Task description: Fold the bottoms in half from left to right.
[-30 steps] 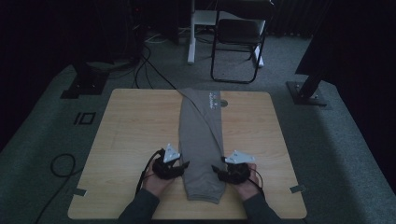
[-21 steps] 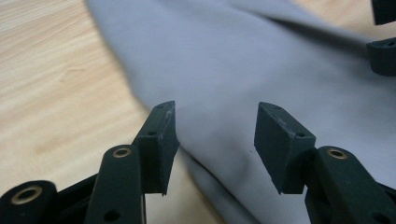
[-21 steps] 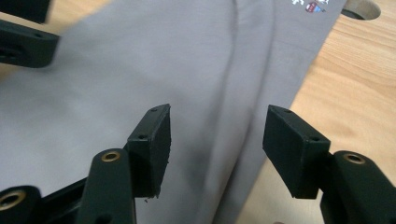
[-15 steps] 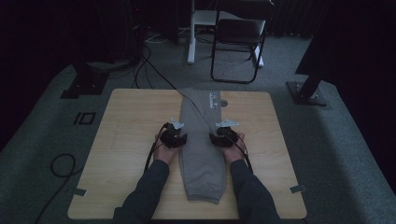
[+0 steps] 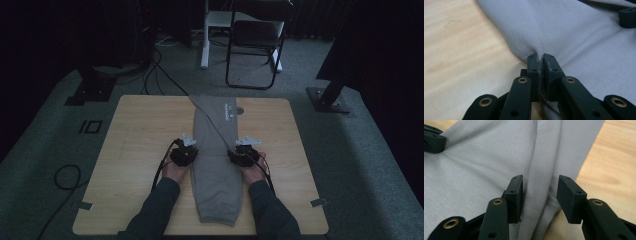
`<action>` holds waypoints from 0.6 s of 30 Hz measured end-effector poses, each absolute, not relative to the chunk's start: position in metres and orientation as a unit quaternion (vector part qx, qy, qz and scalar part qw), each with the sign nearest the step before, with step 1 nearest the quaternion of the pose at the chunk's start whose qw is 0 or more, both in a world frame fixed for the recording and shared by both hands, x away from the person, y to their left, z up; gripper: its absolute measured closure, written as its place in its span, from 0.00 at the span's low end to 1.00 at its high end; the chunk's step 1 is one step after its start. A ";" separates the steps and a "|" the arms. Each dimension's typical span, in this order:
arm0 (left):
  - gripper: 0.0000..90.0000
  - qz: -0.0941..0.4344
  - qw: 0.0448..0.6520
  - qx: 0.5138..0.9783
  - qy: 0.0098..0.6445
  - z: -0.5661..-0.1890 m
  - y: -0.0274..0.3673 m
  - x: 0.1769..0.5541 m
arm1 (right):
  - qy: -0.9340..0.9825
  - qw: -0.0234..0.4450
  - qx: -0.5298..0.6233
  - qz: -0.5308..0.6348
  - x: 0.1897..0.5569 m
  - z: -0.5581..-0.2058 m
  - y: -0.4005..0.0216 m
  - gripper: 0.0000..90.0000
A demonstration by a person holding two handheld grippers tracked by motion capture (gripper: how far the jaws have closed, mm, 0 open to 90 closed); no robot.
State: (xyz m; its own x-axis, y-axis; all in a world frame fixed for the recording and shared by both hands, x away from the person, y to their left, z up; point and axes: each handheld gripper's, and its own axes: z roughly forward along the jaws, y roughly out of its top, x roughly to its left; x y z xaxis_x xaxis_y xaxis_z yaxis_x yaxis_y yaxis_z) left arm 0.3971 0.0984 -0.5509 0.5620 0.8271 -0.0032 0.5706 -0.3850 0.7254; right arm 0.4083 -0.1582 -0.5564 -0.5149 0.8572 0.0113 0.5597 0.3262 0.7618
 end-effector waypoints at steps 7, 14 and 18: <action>0.94 0.166 0.358 0.817 0.420 -0.551 0.105 0.356 | 0.799 0.195 0.439 0.362 0.371 -0.555 -0.159 0.63; 0.94 0.149 0.374 0.816 0.415 -0.553 0.118 0.316 | 0.809 0.182 0.434 0.352 0.327 -0.552 -0.156 0.60; 0.94 0.152 0.377 0.815 0.413 -0.554 0.124 0.305 | 0.809 0.180 0.429 0.359 0.321 -0.554 -0.157 0.50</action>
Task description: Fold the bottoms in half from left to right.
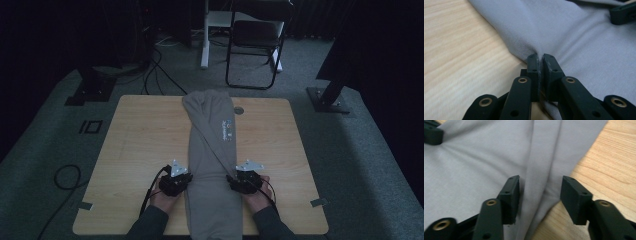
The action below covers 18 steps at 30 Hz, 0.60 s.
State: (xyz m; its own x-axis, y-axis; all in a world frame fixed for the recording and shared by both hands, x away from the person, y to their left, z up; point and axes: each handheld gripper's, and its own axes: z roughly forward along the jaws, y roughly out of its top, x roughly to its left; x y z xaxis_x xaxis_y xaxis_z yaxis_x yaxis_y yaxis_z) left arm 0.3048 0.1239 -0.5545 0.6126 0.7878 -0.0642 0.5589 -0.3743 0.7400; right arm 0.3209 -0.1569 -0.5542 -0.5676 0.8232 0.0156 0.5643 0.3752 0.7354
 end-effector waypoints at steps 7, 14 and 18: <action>0.92 0.160 0.379 0.813 0.413 -0.556 0.123 0.305 | 0.813 0.202 0.425 0.344 0.349 -0.552 -0.141 0.43; 0.88 0.163 0.379 0.809 0.418 -0.556 0.124 0.305 | 0.812 0.238 0.431 0.313 0.375 -0.548 -0.129 0.48; 0.80 0.163 0.379 0.806 0.423 -0.556 0.125 0.306 | 0.787 0.231 0.477 0.315 0.378 -0.549 -0.152 0.58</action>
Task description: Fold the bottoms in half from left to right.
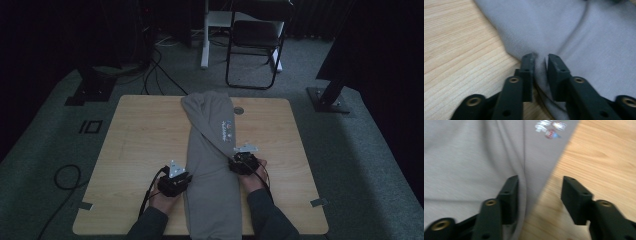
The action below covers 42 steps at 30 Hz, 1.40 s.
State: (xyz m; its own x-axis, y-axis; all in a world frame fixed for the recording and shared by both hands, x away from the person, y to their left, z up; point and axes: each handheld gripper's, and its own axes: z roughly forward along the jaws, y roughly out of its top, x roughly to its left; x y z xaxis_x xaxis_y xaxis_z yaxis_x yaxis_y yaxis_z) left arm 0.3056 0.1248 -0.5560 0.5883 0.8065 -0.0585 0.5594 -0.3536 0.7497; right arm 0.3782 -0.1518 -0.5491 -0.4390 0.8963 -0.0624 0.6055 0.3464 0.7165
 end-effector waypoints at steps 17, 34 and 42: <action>0.71 0.200 0.364 0.799 0.435 -0.538 0.114 0.373 | 0.816 0.230 0.419 0.324 0.399 -0.541 -0.128 0.54; 0.95 0.223 0.349 0.792 0.449 -0.555 0.110 0.405 | 0.791 0.251 0.486 0.273 0.467 -0.540 -0.127 0.87; 0.96 0.236 0.340 0.793 0.448 -0.555 0.107 0.400 | 0.785 0.237 0.491 0.294 0.457 -0.546 -0.150 0.98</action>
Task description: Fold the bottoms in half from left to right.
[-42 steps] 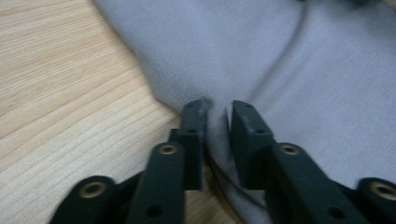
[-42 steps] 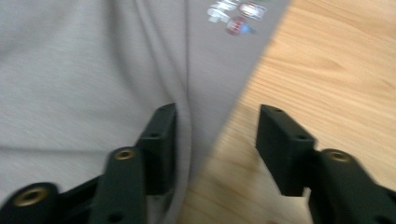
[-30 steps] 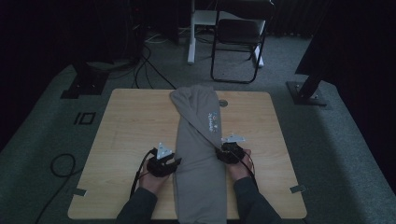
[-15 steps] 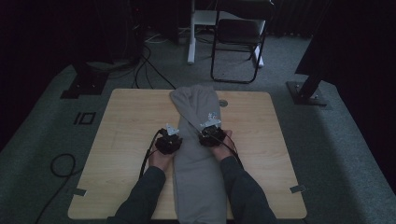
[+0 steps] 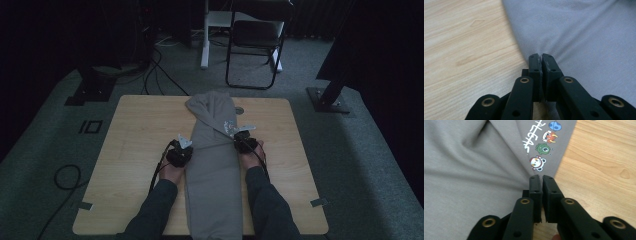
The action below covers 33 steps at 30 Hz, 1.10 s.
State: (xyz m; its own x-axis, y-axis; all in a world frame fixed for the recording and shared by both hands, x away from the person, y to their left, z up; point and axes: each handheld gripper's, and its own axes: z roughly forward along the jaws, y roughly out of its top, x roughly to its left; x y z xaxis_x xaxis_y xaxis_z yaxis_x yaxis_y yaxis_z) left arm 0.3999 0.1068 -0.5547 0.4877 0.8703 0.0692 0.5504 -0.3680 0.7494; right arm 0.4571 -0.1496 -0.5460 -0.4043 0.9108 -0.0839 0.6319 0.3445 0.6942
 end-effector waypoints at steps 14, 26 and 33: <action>0.96 0.186 0.365 0.800 0.437 -0.555 0.129 0.326 | 0.818 0.224 0.436 0.302 0.392 -0.546 -0.148 0.95; 0.73 0.201 0.374 0.780 0.459 -0.543 0.133 0.346 | 0.853 0.223 0.364 0.301 0.380 -0.540 -0.122 0.61; 0.70 0.197 0.344 0.786 0.474 -0.551 0.117 0.392 | 0.866 0.235 0.340 0.282 0.418 -0.540 -0.085 0.61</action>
